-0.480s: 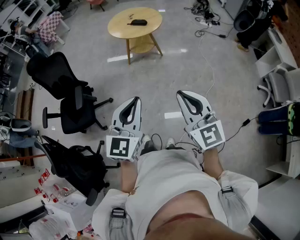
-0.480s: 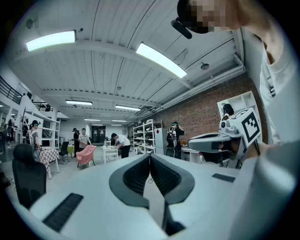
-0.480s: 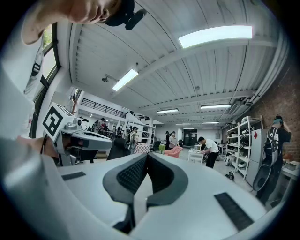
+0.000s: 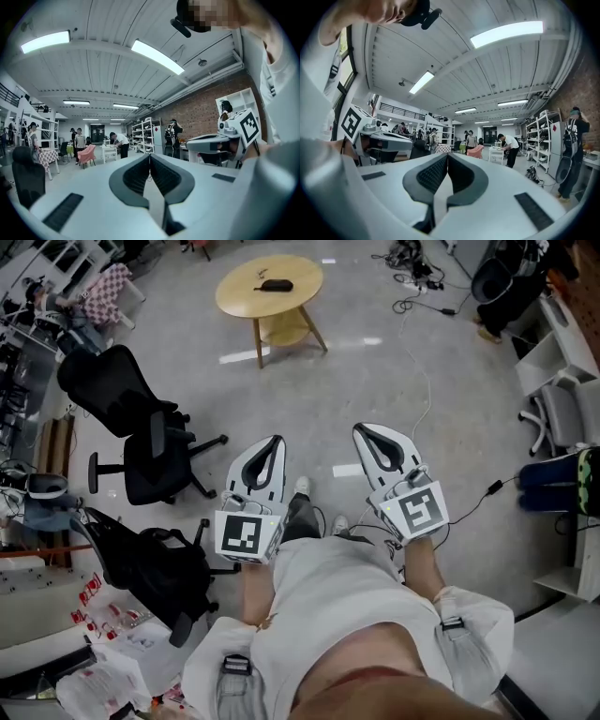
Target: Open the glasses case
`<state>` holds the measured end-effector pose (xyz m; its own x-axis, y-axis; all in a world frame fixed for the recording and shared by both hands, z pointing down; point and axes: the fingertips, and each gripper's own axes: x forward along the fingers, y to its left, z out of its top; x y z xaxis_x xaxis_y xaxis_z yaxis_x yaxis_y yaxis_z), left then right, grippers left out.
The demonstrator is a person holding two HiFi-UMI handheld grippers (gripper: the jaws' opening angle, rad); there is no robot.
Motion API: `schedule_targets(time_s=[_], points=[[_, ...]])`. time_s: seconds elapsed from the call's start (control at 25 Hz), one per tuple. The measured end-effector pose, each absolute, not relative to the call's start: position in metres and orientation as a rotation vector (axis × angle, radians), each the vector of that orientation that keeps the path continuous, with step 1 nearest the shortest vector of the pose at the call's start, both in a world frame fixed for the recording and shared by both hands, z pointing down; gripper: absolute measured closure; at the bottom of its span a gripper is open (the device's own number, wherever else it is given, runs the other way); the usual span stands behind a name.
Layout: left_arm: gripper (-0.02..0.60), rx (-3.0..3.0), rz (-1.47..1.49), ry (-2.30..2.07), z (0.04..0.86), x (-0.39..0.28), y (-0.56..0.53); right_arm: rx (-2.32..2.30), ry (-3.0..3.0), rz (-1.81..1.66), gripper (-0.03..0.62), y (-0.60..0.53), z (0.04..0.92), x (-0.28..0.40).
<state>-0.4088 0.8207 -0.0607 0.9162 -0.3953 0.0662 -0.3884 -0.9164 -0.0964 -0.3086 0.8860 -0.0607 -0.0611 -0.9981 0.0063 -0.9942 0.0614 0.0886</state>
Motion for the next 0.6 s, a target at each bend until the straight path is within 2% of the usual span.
schedule_targets(time_s=[0.28,0.6], points=[[0.561,-2.985,-0.121,0.606,-0.057,-0.389,0.789,2.080,-2.214,-0.064,0.574,0.849,-0.047,-0.294],[0.561,-2.990,-0.118,0.676,-0.052,-0.360,0.696,2.043,-2.193,-0.066,0.574,0.759,-0.042,-0.266]])
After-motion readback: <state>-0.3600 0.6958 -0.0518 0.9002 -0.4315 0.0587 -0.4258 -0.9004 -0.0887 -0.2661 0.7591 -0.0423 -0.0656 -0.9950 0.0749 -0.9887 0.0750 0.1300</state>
